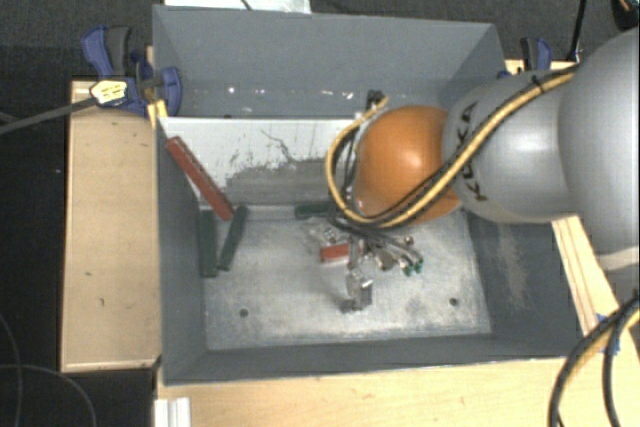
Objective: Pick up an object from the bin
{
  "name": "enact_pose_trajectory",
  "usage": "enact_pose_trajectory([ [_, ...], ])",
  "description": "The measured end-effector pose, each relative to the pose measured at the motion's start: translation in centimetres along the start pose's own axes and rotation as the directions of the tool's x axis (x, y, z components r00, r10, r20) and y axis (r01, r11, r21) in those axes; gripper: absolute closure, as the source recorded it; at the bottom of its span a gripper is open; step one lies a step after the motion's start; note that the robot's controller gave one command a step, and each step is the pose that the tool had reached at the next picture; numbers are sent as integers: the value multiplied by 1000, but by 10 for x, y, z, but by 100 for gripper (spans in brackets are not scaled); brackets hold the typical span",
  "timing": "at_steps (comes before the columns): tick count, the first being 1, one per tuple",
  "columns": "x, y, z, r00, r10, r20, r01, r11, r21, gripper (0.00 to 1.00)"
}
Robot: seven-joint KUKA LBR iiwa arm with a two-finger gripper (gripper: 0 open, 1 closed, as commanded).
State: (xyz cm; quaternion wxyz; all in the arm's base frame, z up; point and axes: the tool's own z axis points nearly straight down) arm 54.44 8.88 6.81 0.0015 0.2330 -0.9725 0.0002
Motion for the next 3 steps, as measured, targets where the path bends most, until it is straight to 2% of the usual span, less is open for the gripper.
enact_pose_trajectory([
  [1, -27, -32, -3, 1000, 10, 9, -10, 1000, 3, 0],
  [2, -26, -30, -3, 1000, 15, 6, -15, 1000, -1, 100],
  [3, -7, -16, -146, 1000, 7, 14, -7, 1000, 4, 100],
])
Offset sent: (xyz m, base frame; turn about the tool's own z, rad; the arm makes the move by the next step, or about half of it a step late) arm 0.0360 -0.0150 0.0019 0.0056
